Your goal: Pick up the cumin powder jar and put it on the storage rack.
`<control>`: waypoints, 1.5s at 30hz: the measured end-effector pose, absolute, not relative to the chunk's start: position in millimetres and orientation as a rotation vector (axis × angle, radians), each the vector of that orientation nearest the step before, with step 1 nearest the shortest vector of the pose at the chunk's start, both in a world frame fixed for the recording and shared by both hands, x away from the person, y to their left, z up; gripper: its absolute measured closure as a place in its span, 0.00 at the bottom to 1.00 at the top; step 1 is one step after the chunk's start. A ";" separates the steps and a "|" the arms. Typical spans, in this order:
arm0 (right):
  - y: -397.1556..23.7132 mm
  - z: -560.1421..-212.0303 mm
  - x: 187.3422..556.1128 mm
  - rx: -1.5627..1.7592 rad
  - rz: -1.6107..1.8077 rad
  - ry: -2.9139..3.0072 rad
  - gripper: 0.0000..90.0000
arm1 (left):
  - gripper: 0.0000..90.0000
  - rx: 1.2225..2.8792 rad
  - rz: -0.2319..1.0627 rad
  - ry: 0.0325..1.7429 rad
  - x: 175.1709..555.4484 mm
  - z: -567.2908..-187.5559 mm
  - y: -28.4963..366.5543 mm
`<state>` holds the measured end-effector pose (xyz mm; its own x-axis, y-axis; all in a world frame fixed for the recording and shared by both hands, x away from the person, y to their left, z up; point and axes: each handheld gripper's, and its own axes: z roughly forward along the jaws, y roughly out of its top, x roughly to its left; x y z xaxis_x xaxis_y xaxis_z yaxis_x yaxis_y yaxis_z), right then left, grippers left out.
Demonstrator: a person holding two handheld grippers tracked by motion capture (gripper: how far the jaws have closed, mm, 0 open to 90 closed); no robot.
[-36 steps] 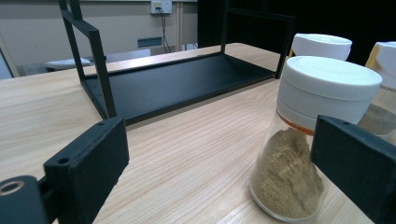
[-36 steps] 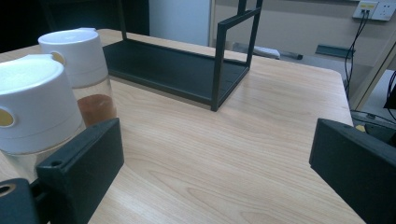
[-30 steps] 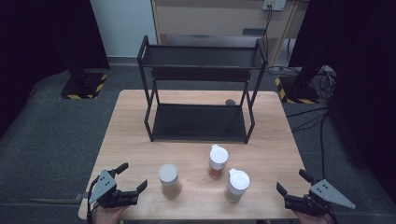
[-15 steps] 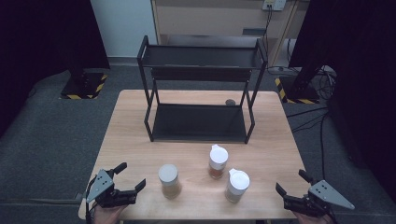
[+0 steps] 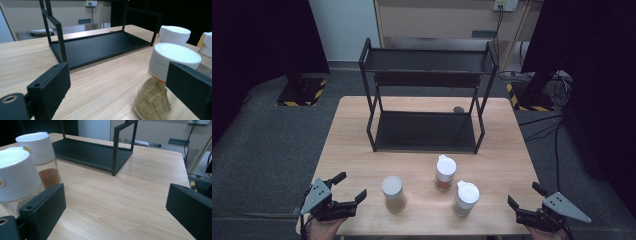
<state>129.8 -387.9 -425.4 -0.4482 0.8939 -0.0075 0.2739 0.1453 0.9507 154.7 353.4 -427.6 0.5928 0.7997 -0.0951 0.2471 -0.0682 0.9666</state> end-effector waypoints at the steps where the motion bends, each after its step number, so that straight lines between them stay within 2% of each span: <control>1: -388.1 -425.4 130.0 1.119 1.317 1.822 0.03 | 0.05 1.621 0.565 0.894 155.3 -424.9 354.2; 13: -387.8 -425.1 130.5 1.117 1.317 1.829 0.04 | 0.05 1.724 0.564 0.822 158.8 -388.2 351.6; 33: -387.4 -425.2 130.8 1.118 1.315 1.830 0.04 | 0.05 1.790 0.458 0.739 177.5 -374.9 333.8; 45: -387.3 -425.2 131.3 1.121 1.314 1.834 0.04 | 0.05 1.809 0.415 0.708 187.3 -381.1 322.7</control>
<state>131.3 -387.3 -425.2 -0.4534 0.8913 -0.0042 0.2828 0.1483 0.9476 187.3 322.7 -381.1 0.7605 0.6466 -0.0593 0.2645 -0.2251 0.9377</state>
